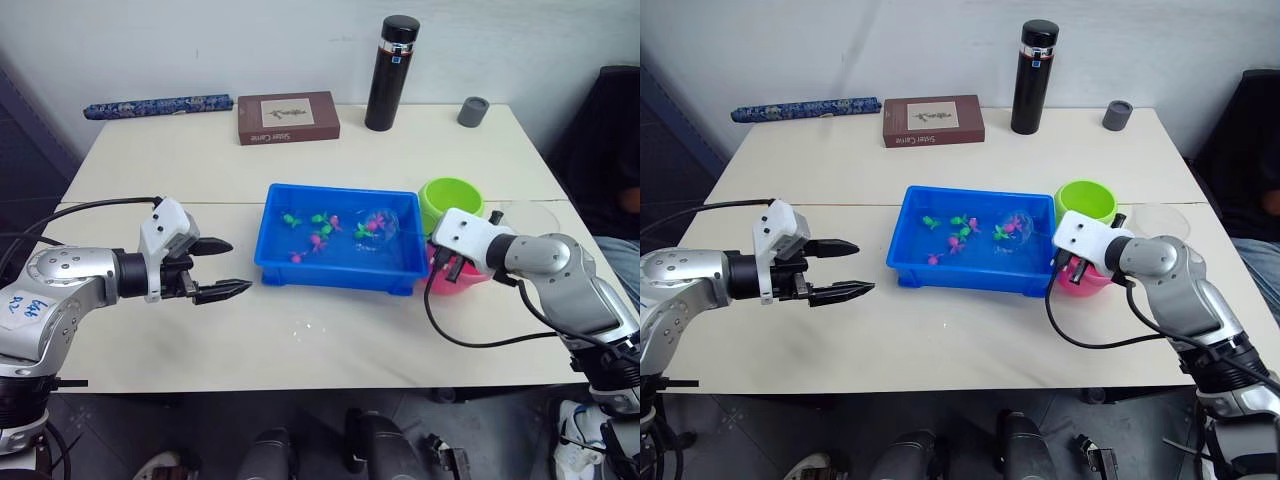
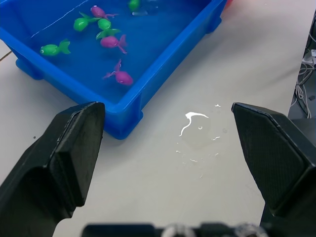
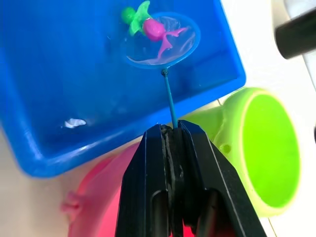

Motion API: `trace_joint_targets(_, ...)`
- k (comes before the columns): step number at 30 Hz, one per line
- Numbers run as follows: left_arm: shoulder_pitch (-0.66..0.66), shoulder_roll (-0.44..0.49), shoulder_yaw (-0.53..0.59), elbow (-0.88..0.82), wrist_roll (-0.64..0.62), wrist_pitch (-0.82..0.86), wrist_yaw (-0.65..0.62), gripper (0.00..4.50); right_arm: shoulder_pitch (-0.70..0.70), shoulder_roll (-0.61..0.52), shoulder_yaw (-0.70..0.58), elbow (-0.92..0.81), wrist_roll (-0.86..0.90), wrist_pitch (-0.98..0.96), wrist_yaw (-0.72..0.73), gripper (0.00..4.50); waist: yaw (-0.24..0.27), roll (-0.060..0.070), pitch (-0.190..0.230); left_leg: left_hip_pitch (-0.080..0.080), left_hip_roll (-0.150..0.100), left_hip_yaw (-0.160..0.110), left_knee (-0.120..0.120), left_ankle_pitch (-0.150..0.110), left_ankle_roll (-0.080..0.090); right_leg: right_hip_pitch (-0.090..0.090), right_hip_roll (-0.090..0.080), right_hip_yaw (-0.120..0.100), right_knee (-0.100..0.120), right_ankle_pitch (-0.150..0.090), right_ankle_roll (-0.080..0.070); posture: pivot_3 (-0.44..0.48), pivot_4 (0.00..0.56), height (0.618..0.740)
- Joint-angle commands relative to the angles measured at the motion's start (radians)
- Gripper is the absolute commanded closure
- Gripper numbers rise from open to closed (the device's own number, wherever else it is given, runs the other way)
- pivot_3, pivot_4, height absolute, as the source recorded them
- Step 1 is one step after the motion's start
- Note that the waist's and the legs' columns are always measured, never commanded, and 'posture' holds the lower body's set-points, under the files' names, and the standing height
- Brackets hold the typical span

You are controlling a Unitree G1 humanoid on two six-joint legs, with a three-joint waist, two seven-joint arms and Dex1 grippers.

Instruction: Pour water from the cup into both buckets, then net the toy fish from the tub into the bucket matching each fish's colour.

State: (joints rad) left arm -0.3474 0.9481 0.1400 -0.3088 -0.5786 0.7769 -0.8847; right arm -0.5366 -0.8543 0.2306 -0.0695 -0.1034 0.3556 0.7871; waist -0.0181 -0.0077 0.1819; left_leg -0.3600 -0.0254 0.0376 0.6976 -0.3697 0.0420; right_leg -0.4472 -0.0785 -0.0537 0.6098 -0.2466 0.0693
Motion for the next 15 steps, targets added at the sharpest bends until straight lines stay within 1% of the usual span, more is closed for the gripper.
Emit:
trace_joint_targets(1, -0.005, -0.001, 0.015, -0.025, 0.004, -0.016, 0.001, 0.07, -0.007, -0.016, -0.013, -0.014, -0.026, -0.001, 0.024, 4.50, 0.000, 0.000, 0.000, 0.000, 0.000, 0.000, 0.000, 0.000, 0.000, 0.000, 0.000, 0.000, 0.000, 0.000, 0.000, 0.000, 0.150, 0.740)
trace_joint_targets(5, -0.004, -0.002, 0.015, -0.026, 0.004, -0.016, 0.002, 0.07, -0.008, -0.020, -0.005, -0.015, -0.036, 0.000, 0.063, 4.50, 0.000, 0.000, 0.000, 0.000, 0.000, 0.000, 0.000, 0.000, 0.000, 0.000, 0.000, 0.000, 0.000, 0.000, 0.000, 0.000, 0.150, 0.740)
trace_joint_targets(9, -0.001, -0.003, 0.018, -0.029, 0.002, -0.015, 0.005, 0.07, -0.032, 0.002, -0.013, 0.016, -0.064, 0.042, 0.043, 4.50, 0.000, 0.000, 0.000, 0.000, 0.000, 0.000, 0.000, 0.000, 0.000, 0.000, 0.000, 0.000, 0.000, 0.000, 0.000, 0.000, 0.150, 0.740)
trace_joint_targets(11, 0.000, -0.003, 0.018, -0.030, 0.003, -0.016, 0.006, 0.07, -0.034, 0.024, -0.030, 0.000, -0.033, 0.092, 0.052, 4.50, 0.004, 0.000, 0.000, 0.000, 0.000, 0.000, 0.001, 0.000, 0.000, 0.000, 0.000, 0.000, 0.000, 0.000, 0.000, 0.000, 0.150, 0.740)
trace_joint_targets(15, 0.006, -0.004, 0.019, -0.033, 0.003, -0.018, 0.007, 0.07, -0.055, 0.065, -0.094, -0.041, 0.060, 0.271, 0.081, 4.50, 0.013, 0.000, 0.000, 0.000, 0.000, 0.000, 0.001, 0.000, 0.000, 0.000, 0.000, 0.000, 0.000, 0.000, 0.000, 0.000, 0.150, 0.740)
